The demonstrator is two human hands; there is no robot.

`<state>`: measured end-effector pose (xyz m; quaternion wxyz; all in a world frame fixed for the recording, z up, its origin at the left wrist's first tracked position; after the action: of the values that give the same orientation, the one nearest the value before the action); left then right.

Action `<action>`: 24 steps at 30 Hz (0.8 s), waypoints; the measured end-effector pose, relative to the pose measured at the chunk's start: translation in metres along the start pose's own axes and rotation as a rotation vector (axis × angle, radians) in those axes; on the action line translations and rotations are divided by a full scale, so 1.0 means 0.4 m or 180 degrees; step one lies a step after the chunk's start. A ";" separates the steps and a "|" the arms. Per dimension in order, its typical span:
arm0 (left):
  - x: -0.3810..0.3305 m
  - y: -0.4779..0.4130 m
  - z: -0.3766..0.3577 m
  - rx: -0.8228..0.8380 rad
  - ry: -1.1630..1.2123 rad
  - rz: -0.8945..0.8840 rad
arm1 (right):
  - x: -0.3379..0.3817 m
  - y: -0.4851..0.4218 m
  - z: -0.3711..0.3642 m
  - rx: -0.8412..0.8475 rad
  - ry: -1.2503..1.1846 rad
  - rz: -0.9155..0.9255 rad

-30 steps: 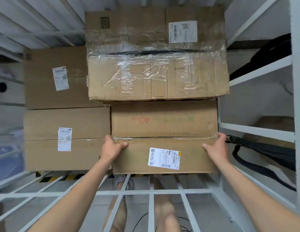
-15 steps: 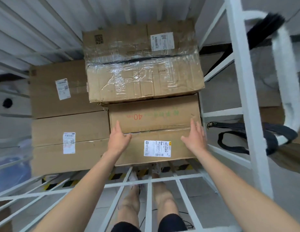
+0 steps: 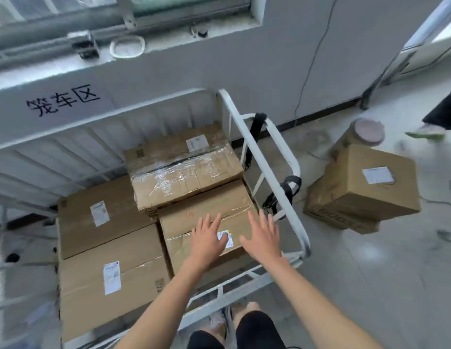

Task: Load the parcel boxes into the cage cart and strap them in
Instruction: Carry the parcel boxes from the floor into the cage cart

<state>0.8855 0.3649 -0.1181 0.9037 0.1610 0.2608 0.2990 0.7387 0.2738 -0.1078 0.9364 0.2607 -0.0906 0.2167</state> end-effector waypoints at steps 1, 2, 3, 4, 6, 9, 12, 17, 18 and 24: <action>-0.049 0.020 0.010 -0.0005 0.0035 -0.0099 | -0.021 0.031 0.025 -0.0104 -0.0050 -0.0049; -0.100 0.038 0.018 0.0003 0.0069 -0.0203 | -0.047 0.061 0.049 -0.0194 -0.0085 -0.0109; -0.153 0.053 0.021 0.0016 0.0083 -0.0323 | -0.080 0.089 0.071 -0.0268 -0.0088 -0.0174; -0.207 0.065 0.023 0.0021 0.0077 -0.0456 | -0.117 0.114 0.093 -0.0336 -0.0081 -0.0252; -0.320 0.082 0.019 0.0041 0.0014 -0.0742 | -0.205 0.158 0.134 -0.0462 -0.0169 -0.0489; -0.491 0.089 -0.006 0.0095 -0.0215 -0.1144 | -0.352 0.211 0.195 -0.0651 -0.0345 -0.0883; -0.664 0.087 -0.051 0.0211 -0.0395 -0.1436 | -0.515 0.249 0.261 -0.0863 -0.0535 -0.1249; -0.931 0.079 -0.154 0.0328 -0.0503 -0.1635 | -0.801 0.291 0.354 -0.0948 -0.0676 -0.1664; -0.976 0.078 -0.175 0.0322 -0.0486 -0.1635 | -0.852 0.292 0.367 -0.0946 -0.0714 -0.1708; -1.172 0.048 -0.298 0.0423 -0.0486 -0.1512 | -1.091 0.251 0.450 -0.0903 -0.0806 -0.1727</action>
<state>0.4876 0.1032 -0.0306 0.9531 0.1763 0.2414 0.0475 0.2949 0.0995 -0.0334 0.9683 0.1672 -0.1628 -0.0896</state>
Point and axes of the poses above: each hand's wrist, its own y-axis away from the middle knuckle, its own z-axis out of the back of the hand, x = y × z, the point moved 6 cm from there along -y, towards the middle knuckle, and after that the axes turned 3 degrees about -x, right-handed, at the moved point
